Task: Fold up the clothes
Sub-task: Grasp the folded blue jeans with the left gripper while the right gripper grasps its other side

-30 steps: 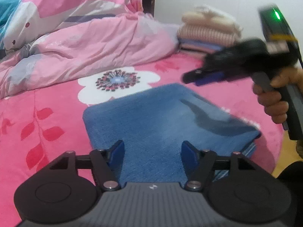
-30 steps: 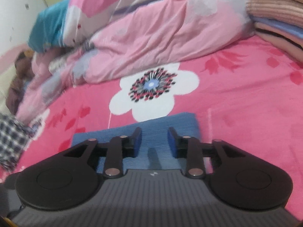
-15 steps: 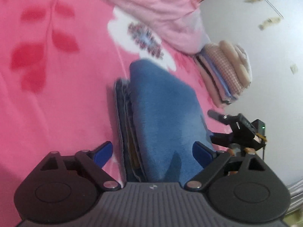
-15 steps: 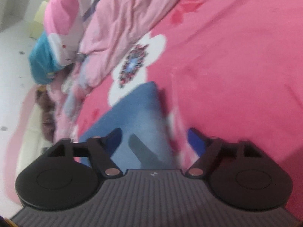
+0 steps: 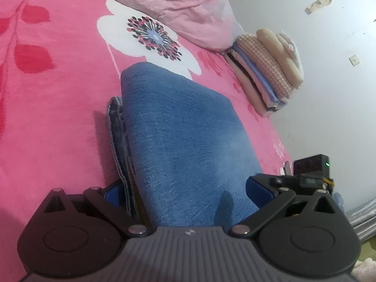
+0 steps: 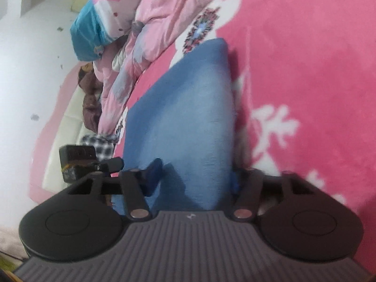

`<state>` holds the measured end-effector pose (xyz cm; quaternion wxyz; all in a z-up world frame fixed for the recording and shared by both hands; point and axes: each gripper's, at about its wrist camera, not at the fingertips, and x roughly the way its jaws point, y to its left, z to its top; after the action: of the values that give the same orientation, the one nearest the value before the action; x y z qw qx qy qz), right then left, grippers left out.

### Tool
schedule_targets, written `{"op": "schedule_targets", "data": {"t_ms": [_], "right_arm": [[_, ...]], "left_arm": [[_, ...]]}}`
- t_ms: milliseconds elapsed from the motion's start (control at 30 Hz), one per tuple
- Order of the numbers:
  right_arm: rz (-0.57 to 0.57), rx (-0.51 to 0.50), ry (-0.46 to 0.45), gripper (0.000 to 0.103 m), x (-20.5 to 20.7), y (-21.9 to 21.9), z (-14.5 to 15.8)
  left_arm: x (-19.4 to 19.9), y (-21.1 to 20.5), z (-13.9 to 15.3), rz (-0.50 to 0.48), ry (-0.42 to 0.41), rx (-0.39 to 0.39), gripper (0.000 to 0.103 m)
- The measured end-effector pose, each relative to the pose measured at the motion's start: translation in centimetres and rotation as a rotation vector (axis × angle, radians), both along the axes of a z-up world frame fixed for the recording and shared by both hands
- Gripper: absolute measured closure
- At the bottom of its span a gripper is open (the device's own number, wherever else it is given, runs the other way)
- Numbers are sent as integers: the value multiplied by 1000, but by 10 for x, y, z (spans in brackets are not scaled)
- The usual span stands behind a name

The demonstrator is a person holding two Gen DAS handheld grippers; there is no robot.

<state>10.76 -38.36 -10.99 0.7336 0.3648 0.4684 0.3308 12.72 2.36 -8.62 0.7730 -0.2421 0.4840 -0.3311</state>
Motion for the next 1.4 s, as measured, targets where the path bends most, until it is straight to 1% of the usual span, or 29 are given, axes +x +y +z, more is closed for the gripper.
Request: {"op": "schedule_targets", "data": {"t_ms": [33, 100, 167, 233, 333, 467, 567, 633, 767, 900, 1000, 1100, 1300, 1400], "right_arm": [[-2, 31, 22, 65, 6, -1, -5], [-5, 93, 64, 77, 19, -3, -15], [1, 144, 69, 80, 26, 3, -23], [-2, 160, 61, 80, 28, 11, -24], [-16, 125, 37, 81, 26, 18, -15], [-23, 47, -32, 83, 12, 24, 8], [-19, 20, -78, 84, 4, 24, 22], [-16, -3, -104, 84, -1, 26, 32], [-15, -47, -141, 84, -9, 25, 49], [-35, -89, -161, 84, -18, 14, 61], [-58, -120, -174, 84, -28, -1, 68], [-89, -151, -186, 84, -36, -19, 73], [-134, -229, -213, 84, -37, -70, 83], [-150, -268, -227, 84, -29, -101, 88]], "left_arm": [[0, -2, -1, 2, -7, 4, 0], [0, -7, -2, 2, -27, 14, 0], [0, -11, -2, -2, -49, 17, 0], [1, -12, -3, -1, -55, 4, 0], [0, -10, -1, 11, -44, -22, 1], [-4, -6, 7, 19, -41, -39, 8], [-8, 1, 12, 29, -33, -89, 12], [-10, 3, 18, 26, -31, -128, 13], [-19, -8, 29, -17, -50, -123, 14], [-23, -24, 29, -57, -42, -141, 16], [-19, -42, 29, -88, -31, -156, 16], [-15, -67, 32, -131, -38, -153, 16], [1, -134, 34, -204, -34, -132, 16], [17, -180, 35, -238, -35, -124, 16]]}}
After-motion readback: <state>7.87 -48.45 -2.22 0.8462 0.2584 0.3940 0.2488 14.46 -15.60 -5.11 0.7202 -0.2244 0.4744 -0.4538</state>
